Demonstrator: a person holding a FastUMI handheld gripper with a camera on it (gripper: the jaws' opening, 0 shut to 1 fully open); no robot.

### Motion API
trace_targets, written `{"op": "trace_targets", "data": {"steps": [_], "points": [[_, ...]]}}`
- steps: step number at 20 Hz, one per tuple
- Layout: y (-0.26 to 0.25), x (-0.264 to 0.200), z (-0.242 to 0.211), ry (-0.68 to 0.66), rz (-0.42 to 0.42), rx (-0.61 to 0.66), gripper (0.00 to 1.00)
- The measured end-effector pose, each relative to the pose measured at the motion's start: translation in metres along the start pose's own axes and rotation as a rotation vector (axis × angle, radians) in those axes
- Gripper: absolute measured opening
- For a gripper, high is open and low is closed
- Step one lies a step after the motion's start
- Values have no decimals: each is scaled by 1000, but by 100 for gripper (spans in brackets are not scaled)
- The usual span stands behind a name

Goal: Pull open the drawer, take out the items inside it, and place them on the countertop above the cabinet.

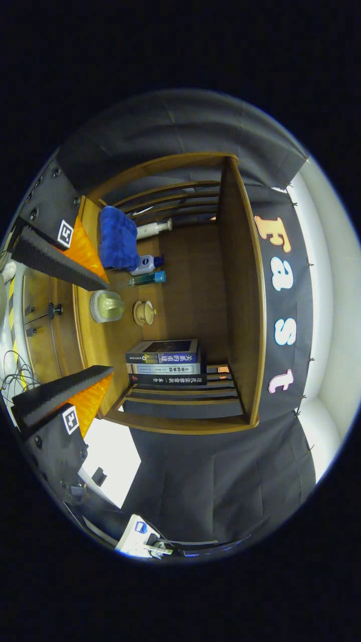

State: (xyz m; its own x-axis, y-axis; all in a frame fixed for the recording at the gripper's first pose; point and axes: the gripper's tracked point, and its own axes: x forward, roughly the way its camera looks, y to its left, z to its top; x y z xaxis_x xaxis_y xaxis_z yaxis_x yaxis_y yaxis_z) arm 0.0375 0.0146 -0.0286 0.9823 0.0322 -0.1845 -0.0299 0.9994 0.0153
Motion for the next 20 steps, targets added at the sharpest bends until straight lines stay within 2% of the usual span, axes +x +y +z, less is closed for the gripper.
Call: {"op": "trace_targets", "data": {"steps": [5,9,20], "points": [[18,-1,15,-27,37,2,98],[20,-2,20,-36,23,-38,98],[20,-6,33,-56,25,-35,98]]}}
